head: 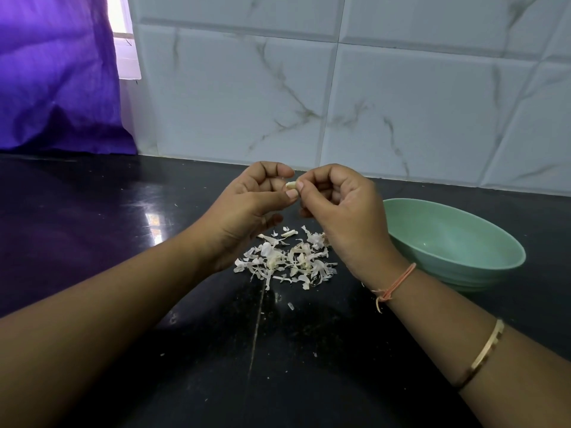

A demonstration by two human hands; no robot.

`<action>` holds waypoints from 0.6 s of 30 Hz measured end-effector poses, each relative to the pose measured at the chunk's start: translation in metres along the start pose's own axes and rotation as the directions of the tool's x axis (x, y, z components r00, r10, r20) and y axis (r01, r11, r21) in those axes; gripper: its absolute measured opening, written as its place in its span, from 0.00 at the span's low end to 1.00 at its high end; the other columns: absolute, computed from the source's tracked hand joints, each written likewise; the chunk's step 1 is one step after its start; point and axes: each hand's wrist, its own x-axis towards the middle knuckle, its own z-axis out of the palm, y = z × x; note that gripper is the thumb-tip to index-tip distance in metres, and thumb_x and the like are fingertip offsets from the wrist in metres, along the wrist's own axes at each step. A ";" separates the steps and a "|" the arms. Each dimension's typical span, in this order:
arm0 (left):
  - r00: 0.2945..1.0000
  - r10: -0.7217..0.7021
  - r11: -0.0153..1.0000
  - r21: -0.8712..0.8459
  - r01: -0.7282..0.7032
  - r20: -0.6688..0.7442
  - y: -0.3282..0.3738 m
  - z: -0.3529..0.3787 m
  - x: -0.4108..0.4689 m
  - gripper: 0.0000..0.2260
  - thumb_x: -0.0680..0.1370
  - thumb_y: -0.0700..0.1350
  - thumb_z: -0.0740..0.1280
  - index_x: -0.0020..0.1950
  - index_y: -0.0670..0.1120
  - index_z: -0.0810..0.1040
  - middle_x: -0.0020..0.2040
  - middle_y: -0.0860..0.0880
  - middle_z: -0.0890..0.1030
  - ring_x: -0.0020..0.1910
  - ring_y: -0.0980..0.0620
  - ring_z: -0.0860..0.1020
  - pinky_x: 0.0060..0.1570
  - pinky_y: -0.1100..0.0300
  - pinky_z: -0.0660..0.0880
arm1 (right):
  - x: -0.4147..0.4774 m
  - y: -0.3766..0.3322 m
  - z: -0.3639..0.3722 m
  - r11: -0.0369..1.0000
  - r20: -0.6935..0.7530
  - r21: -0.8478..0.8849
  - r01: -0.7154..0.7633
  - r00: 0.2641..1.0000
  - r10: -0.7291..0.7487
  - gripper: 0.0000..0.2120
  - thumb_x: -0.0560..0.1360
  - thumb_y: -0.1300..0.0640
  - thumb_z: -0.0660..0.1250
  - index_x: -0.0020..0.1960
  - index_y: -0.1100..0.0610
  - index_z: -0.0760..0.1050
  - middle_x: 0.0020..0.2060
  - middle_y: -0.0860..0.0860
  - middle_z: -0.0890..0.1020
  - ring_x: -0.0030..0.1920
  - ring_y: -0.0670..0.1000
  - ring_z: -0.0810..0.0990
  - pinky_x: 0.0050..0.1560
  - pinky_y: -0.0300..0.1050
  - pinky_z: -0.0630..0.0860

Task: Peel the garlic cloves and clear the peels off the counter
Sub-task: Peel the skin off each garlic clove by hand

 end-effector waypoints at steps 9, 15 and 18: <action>0.997 -0.053 0.998 0.026 0.054 -0.061 0.004 0.001 -0.001 0.14 0.74 0.31 0.60 0.48 0.49 0.75 0.30 0.56 0.75 0.30 0.60 0.72 0.36 0.64 0.68 | 0.000 0.001 -0.002 0.999 0.043 0.021 0.032 0.999 -0.033 0.04 0.73 0.65 0.68 0.40 0.58 0.77 0.36 0.56 0.83 0.37 0.55 0.83 0.43 0.51 0.81; 0.989 -0.044 0.992 0.114 0.061 -0.142 0.002 0.001 -0.001 0.09 0.75 0.36 0.63 0.42 0.49 0.78 0.35 0.54 0.76 0.32 0.59 0.70 0.35 0.65 0.68 | 0.002 0.002 -0.001 0.996 0.031 0.046 0.073 0.997 -0.075 0.10 0.72 0.67 0.68 0.40 0.54 0.75 0.36 0.52 0.82 0.38 0.53 0.82 0.42 0.44 0.81; 0.984 -0.035 0.989 0.133 0.058 -0.172 0.001 0.000 -0.001 0.08 0.75 0.37 0.63 0.41 0.48 0.78 0.35 0.52 0.76 0.30 0.59 0.69 0.32 0.67 0.68 | 0.003 0.004 -0.002 0.996 0.037 0.050 0.069 0.997 -0.070 0.11 0.72 0.68 0.68 0.40 0.53 0.75 0.36 0.52 0.82 0.39 0.51 0.81 0.43 0.46 0.81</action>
